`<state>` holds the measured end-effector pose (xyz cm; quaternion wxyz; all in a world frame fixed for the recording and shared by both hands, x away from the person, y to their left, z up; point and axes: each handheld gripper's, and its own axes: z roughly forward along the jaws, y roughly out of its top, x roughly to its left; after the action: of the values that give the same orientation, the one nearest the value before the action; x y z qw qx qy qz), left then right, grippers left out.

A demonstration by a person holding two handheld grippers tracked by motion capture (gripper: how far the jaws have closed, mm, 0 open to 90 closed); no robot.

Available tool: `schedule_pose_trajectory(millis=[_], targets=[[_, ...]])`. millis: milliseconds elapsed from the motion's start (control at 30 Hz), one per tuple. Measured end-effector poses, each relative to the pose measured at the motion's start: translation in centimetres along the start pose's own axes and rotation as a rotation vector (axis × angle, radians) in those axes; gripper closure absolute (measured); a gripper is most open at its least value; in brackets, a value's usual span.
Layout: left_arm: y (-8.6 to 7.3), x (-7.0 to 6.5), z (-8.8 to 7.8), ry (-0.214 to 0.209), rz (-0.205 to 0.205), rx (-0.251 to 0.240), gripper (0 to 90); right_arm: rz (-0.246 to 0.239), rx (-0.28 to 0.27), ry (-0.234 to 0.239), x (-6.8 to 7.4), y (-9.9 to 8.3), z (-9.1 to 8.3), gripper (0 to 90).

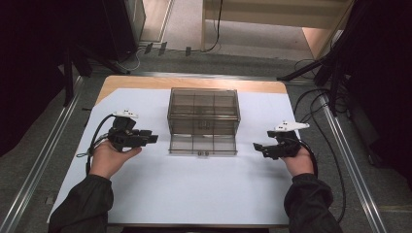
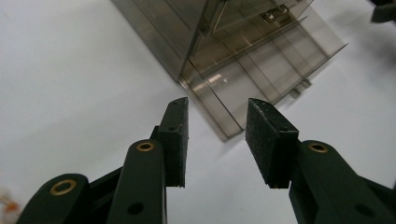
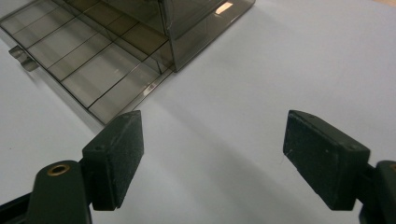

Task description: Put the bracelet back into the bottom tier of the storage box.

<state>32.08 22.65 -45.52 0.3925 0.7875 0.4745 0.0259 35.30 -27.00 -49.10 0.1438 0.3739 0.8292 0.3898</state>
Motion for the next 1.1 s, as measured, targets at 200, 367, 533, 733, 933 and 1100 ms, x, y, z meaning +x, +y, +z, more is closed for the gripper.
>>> schedule_pose_trajectory(millis=[200, 367, 533, 733, 933, 1100], targets=[[-0.12, 0.13, -0.16, -0.033, 0.044, 0.0, 54.4, -0.011, 0.024, -0.01, 0.02, -0.19, -0.01, 21.1], [0.07, 0.12, -0.02, -0.015, 0.084, 0.028, 42.6, -0.022, 0.031, 0.0, 0.31, -0.18, 0.18, 20.8], [0.31, 0.32, 0.0, -0.018, 0.074, 0.02, 37.1, -0.042, 0.027, 0.007, 0.6, -0.05, 0.62, 20.5], [0.34, 0.44, 0.2, -0.008, 0.063, 0.055, 31.6, -0.031, 0.016, 0.015, 0.37, 0.22, 0.7, 20.5], [0.16, 0.29, 0.34, -0.007, 0.052, 0.093, 29.2, -0.024, 0.006, 0.017, 0.26, 0.54, 0.67, 20.6], [0.26, -0.29, 0.37, -0.01, 0.057, 0.099, 24.5, -0.002, -0.016, 0.026, 0.03, 0.67, 0.46, 20.7]])
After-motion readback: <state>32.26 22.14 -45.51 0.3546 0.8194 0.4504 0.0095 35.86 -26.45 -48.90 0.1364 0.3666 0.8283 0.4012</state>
